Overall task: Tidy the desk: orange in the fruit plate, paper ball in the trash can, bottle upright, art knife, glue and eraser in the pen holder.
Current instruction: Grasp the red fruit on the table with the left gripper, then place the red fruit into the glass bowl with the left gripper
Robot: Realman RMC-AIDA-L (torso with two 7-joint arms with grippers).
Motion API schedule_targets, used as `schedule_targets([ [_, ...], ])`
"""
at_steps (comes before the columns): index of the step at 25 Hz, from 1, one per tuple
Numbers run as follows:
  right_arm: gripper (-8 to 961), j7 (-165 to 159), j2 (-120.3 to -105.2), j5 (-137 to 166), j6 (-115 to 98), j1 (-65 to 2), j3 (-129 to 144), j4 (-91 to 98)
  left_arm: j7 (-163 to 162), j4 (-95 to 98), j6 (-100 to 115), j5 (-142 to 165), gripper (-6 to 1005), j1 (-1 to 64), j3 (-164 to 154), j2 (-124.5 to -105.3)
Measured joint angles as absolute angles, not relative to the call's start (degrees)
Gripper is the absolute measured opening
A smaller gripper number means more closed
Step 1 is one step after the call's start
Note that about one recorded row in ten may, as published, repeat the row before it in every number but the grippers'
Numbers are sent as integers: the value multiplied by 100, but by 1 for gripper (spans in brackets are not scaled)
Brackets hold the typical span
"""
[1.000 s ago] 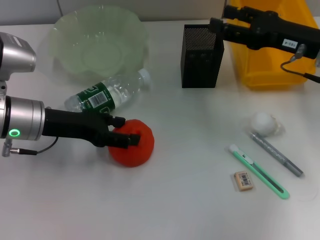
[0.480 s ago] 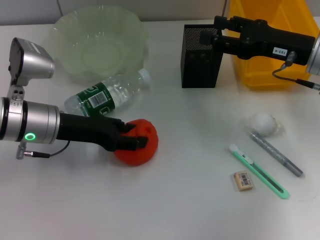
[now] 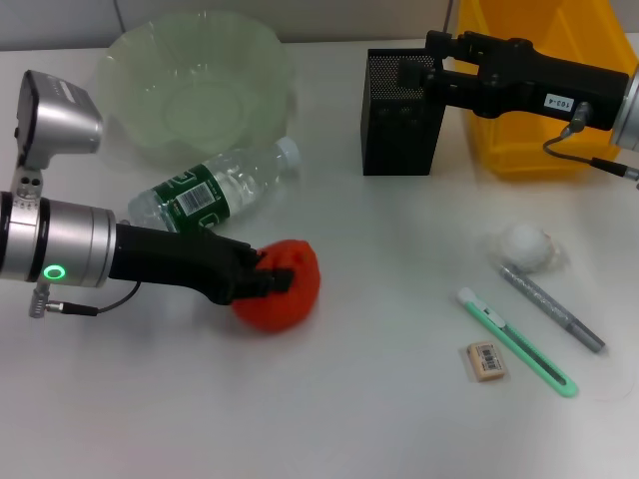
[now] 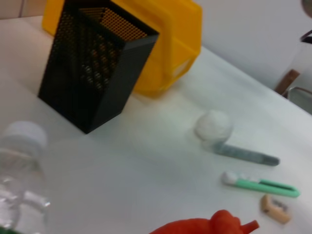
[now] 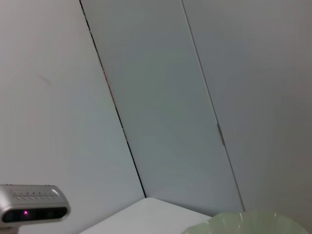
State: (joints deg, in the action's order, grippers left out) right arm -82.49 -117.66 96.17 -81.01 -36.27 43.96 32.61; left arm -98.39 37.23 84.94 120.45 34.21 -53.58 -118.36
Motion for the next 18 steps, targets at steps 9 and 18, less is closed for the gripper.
schedule_targets([
  [9,759,-8252,-11782,9598,-8105,-3509,4339,3261,-9928,4308,9230,11460,222,3494,-5301,-11820],
  [18,759,-8253,-11803,9588,-8136,-3377,4342,3260,-9417,4844,7599,11113,159,3600,-4882,-11828],
])
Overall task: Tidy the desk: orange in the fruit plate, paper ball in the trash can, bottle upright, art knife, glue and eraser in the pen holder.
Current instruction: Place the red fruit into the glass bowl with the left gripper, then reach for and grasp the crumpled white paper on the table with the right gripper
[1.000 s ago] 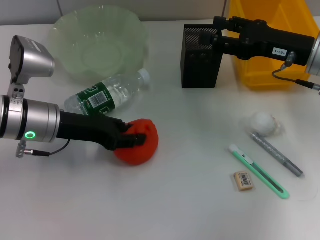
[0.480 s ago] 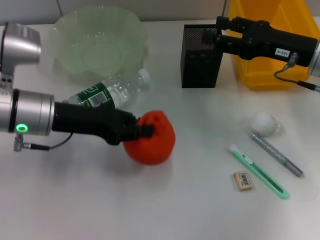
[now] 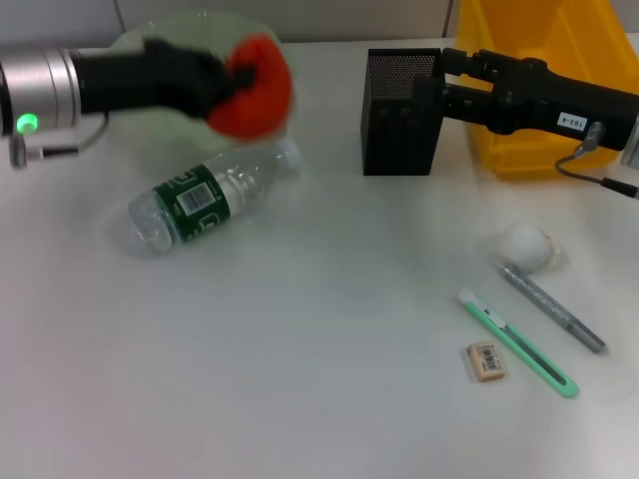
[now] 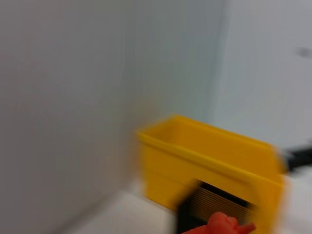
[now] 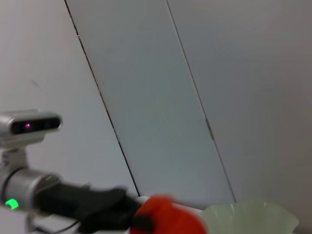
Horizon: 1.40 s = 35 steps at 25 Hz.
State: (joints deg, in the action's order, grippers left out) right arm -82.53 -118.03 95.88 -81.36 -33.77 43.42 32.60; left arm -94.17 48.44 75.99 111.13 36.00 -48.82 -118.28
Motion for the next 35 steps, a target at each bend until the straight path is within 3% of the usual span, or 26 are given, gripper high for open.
schedule_targets([
  [14,759,-8347,-11810,9588,-8439,-3219,4348,3264,-7988,3876,4366,10375,60,4128,-5866,-11903],
  [17,759,-8582,-11775,9597,-8630,-3185,4369,3409,-7992,3874,4308,10134,131,4108,-6153,-11904],
  [21,759,-9864,-11547,10075,-9208,-3182,4655,4280,-7951,3900,4189,9886,216,4071,-6267,-11907],
  [23,759,-10240,-11531,10304,-9370,-3163,4687,4640,-7951,3929,4164,9885,259,4056,-6310,-11906],
  [32,758,-12781,-11704,12542,-9961,-2955,4685,7263,-7839,4130,4028,9794,530,3933,-6440,-11909],
  [35,758,-13316,-11753,13281,-10074,-3013,4695,7652,-7751,4279,3997,9514,523,3839,-6635,-11906],
])
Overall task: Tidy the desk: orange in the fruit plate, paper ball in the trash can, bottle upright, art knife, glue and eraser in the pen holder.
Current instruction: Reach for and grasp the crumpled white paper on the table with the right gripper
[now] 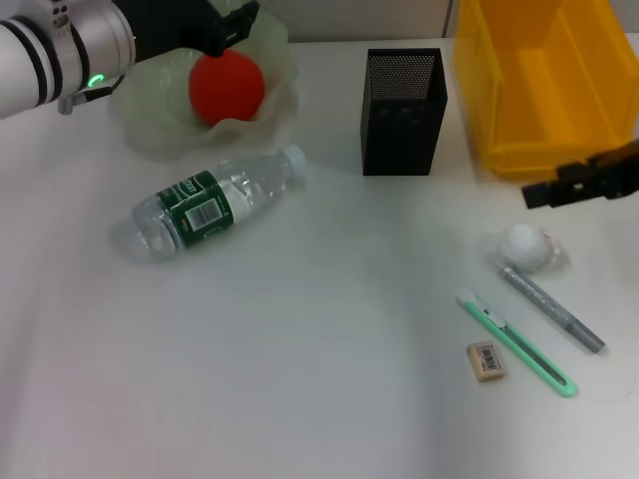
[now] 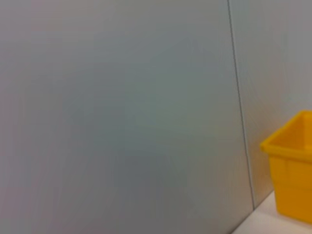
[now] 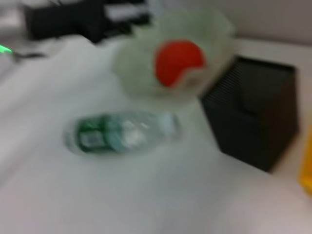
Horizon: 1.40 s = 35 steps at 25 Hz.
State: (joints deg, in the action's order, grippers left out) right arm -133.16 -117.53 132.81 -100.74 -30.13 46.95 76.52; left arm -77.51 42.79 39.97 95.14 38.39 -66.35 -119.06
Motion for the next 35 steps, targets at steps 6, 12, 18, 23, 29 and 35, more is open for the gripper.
schedule_targets([
  [6,758,-13700,-11909,14466,-9741,-3188,4781,7608,-7725,4485,3998,9323,516,3783,-6712,-11902],
  [12,758,-13758,-11903,14696,-9106,-3278,5273,7108,-7724,4547,4081,9164,515,3702,-6714,-11898],
  [18,758,-13762,-11901,15031,-8744,-3488,5577,6635,-7724,4613,4102,9134,515,3592,-6715,-11894],
  [23,759,-13741,-11908,15087,-8496,-3637,5625,6276,-7725,4616,4104,9024,516,3540,-6715,-11884],
  [29,759,-13701,-11906,15071,-8263,-3707,5657,6033,-7725,4616,4101,9017,516,3520,-6709,-11882],
  [35,656,-13695,-11892,15063,-8221,-3874,5642,5675,-7726,4665,4096,9016,515,3474,-6717,-11883],
])
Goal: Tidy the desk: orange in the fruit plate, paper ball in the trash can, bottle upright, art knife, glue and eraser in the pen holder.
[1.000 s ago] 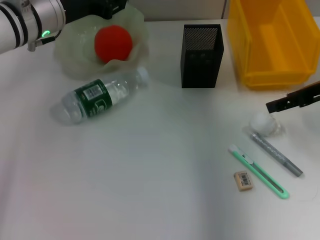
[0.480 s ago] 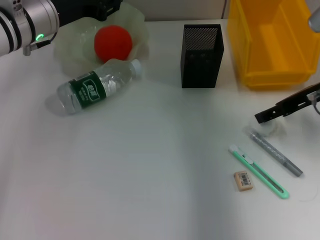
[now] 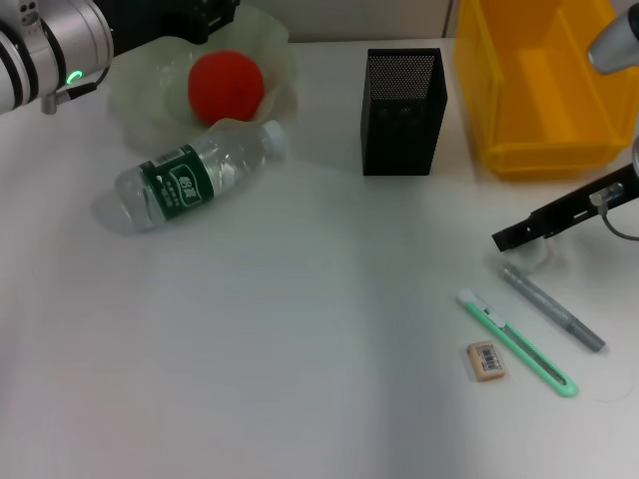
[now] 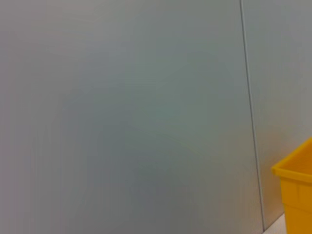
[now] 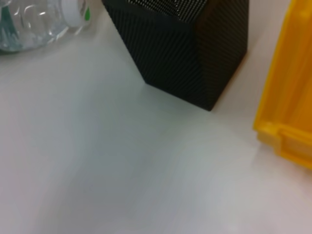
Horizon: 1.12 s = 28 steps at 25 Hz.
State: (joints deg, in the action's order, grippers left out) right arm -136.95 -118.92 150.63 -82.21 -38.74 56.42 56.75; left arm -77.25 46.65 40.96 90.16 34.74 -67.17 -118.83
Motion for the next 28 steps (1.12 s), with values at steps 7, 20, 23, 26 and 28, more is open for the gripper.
schedule_targets([
  [7,528,-14005,-11783,15102,-8439,-3932,5606,5616,-7726,4854,4104,9008,516,3336,-6718,-11888],
  [20,371,-14093,-11711,15065,-8997,-3850,5033,6186,-7726,4923,4170,8966,515,3270,-6715,-11890],
  [23,370,-14094,-11755,14999,-9422,-3773,4705,6849,-7726,4948,4199,8912,515,3237,-6714,-11884],
  [26,369,-14096,-11776,14770,-9604,-3676,4269,7573,-7726,4956,4201,8908,516,3219,-6714,-11883],
  [28,368,-14094,-11784,14633,-9472,-3639,4055,7849,-7726,4959,4203,8908,516,3214,-6715,-11883],
])
